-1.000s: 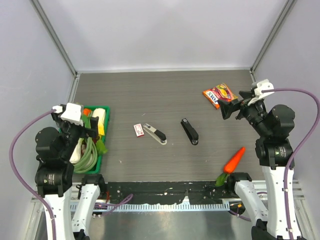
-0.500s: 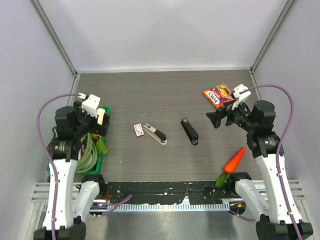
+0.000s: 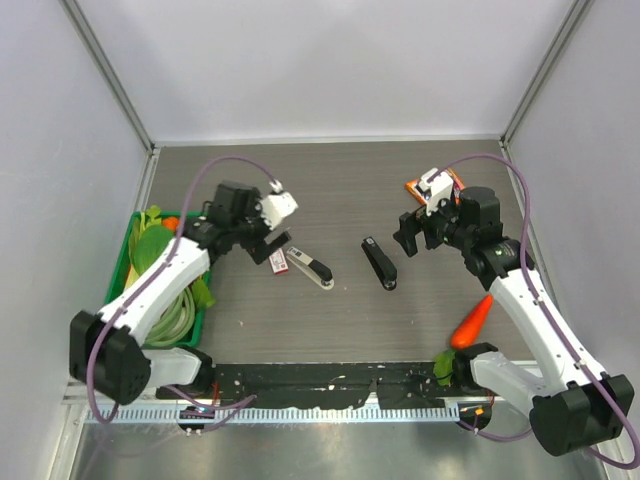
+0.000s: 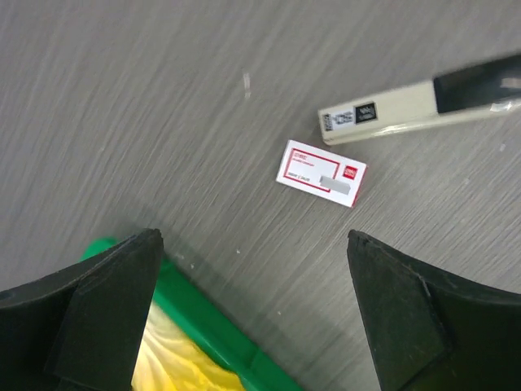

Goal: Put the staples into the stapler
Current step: Move the staple box to the center of the board.

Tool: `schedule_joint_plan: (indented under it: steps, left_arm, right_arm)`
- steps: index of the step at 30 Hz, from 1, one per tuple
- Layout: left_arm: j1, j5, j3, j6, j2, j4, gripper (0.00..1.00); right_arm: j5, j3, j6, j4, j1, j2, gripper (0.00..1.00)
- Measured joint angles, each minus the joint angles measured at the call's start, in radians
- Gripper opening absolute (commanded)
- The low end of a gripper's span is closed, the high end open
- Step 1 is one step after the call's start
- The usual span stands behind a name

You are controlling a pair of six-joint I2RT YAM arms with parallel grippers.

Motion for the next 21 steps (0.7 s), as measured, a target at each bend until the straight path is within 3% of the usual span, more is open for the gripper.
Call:
schedule_joint_plan:
  steps: [4,11,19,21]
  left_arm:
    - [-0.095,-0.022,-0.023,0.201,0.123,0.063,1.00]
    - [-0.101,0.013,-0.102,0.542,0.186,0.146,1.00]
    - [-0.087,0.138,-0.081,0.849,0.280,0.077,0.99]
    - [-0.079,0.164,-0.047,0.900,0.329,0.035,0.93]
  right_arm:
    - [0.018,0.000,-0.005,0.000,0.001,0.009,0.98]
    - [0.034,-0.003,-0.018,0.001,0.001,0.021,0.98]
    - [0.039,-0.004,-0.021,0.002,0.002,0.066,0.98]
    - [0.041,-0.004,-0.022,0.002,0.002,0.068,0.98]
